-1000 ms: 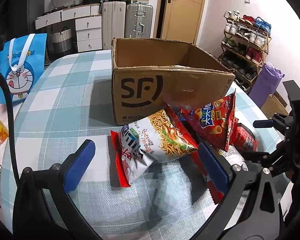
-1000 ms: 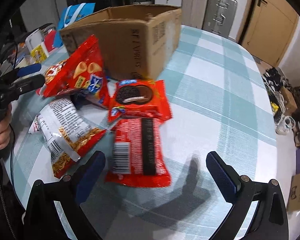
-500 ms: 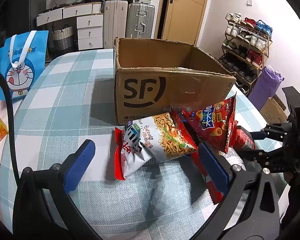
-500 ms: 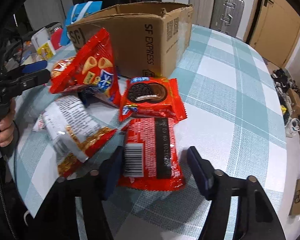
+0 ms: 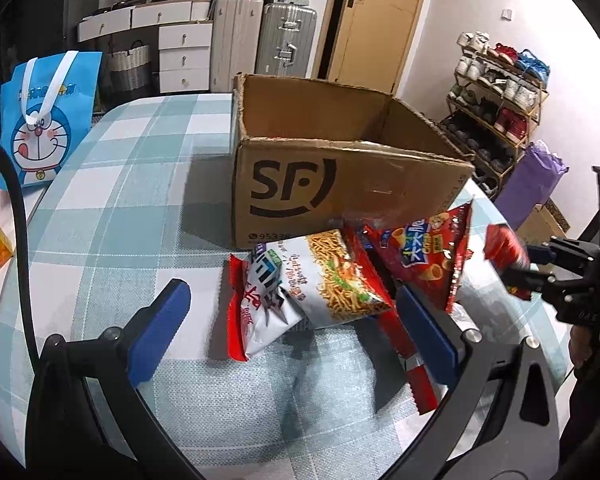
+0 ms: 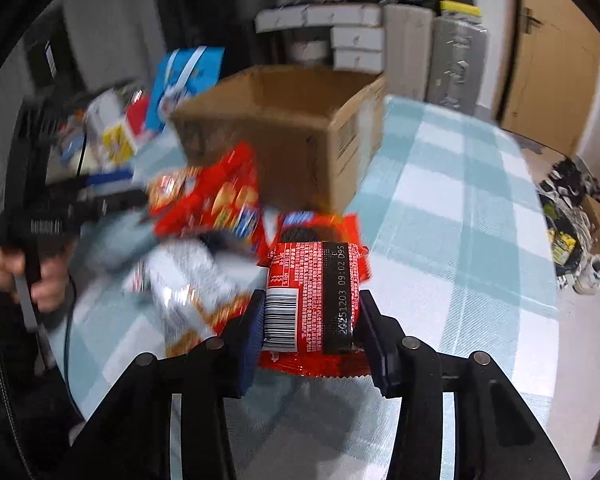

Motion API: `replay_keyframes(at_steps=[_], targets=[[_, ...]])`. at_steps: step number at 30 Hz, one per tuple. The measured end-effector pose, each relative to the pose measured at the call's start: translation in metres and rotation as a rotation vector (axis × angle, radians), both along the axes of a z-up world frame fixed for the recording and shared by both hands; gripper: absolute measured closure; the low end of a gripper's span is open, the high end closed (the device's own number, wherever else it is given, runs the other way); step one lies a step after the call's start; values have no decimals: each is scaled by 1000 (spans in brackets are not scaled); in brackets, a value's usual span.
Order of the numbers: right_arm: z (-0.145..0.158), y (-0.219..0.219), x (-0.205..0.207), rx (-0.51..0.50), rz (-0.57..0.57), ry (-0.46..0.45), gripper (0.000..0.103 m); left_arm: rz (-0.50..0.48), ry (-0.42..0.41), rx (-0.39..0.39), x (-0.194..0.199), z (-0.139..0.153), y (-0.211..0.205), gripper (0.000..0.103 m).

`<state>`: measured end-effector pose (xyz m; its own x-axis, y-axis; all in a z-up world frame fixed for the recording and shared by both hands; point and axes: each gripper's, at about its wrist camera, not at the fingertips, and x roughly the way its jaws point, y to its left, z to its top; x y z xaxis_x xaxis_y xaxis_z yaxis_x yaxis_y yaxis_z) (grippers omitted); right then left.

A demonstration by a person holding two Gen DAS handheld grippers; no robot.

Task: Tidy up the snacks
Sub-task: 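Grasp the red wafer packet with right tool while left tool grasps noodle-snack bag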

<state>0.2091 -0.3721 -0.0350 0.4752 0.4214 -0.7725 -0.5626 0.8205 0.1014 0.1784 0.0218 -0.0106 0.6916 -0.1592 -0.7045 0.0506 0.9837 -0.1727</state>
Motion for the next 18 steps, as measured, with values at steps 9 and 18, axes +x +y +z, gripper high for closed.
replay_keyframes(at_steps=[9, 18], targets=[[17, -9, 9, 118, -99, -64, 58, -24, 33, -25, 17, -6, -10, 0], [19, -18, 13, 158, -134, -69, 58, -15, 108, -32, 45, -21, -20, 11]])
